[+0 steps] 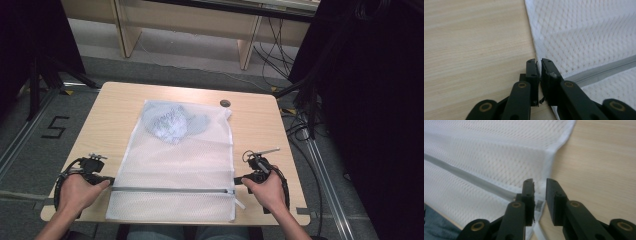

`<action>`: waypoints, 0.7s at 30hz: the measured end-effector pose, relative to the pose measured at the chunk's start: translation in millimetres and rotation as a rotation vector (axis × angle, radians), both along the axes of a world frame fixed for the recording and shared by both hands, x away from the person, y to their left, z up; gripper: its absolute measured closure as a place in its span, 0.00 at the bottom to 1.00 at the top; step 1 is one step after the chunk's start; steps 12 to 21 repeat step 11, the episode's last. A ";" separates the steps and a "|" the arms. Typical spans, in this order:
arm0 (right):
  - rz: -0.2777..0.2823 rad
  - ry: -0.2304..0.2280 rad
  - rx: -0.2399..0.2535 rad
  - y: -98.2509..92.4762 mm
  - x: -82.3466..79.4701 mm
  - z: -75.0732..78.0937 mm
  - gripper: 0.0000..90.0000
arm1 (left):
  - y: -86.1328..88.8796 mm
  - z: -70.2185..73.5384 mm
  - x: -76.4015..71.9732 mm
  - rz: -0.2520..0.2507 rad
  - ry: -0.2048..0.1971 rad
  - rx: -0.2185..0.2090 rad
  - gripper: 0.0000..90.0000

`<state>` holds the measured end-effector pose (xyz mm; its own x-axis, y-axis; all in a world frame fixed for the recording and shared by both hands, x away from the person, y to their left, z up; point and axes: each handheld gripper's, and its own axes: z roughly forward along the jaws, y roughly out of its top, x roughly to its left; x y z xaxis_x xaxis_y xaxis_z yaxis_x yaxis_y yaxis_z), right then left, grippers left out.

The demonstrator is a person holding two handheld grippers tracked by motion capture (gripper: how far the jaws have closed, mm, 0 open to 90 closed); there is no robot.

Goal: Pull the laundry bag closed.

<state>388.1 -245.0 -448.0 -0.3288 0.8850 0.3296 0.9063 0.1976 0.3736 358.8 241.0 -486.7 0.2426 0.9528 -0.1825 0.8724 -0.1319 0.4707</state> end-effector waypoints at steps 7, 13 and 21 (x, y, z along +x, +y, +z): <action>-0.018 -0.056 -0.013 -15.2 2.1 -7.1 0.77 | 8.4 10.2 -3.4 0.033 -0.105 -0.027 0.84; -0.026 -0.073 0.018 -12.3 0.4 -6.3 0.70 | 8.2 10.1 -2.5 0.033 -0.124 -0.027 0.81; -0.026 -0.073 0.018 -12.3 0.4 -6.3 0.70 | 8.2 10.1 -2.5 0.033 -0.124 -0.027 0.81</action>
